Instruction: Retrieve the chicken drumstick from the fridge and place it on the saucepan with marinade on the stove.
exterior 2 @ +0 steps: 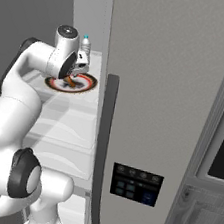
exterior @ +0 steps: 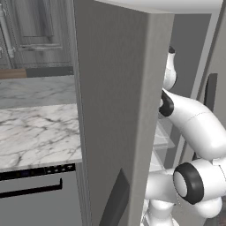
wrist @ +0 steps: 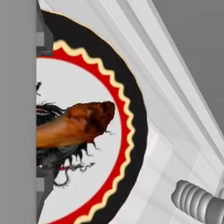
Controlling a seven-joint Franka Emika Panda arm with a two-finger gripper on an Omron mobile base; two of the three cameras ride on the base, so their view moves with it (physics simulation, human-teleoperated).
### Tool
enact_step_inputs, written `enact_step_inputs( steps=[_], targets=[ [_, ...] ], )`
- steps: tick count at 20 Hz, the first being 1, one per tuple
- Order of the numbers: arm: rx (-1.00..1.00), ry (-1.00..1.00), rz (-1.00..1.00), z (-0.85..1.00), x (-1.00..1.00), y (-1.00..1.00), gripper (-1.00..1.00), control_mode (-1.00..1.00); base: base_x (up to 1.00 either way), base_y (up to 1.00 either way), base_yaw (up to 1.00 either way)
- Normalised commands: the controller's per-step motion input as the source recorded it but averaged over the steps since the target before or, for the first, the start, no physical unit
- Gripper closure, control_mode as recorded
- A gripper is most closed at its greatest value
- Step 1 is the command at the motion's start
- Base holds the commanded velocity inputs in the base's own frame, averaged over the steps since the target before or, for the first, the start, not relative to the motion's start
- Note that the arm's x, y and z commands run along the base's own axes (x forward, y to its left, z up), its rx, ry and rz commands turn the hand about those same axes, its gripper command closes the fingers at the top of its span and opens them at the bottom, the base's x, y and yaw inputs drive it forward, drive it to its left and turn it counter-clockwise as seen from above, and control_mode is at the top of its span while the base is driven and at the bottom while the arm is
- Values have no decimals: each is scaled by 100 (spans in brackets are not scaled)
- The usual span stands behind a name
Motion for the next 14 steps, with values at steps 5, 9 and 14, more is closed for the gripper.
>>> enact_step_inputs(
  steps=[5, 9, 14],
  targets=[
    [0, 4, 7, -1, 21, 0, -100, -100, 0, 0, 0],
    [0, 6, 7, -4, 21, 0, -100, -100, 0, 0, 0],
    [0, 3, 7, -14, 22, 2, -100, -100, 0, 0, 0]
  ],
)
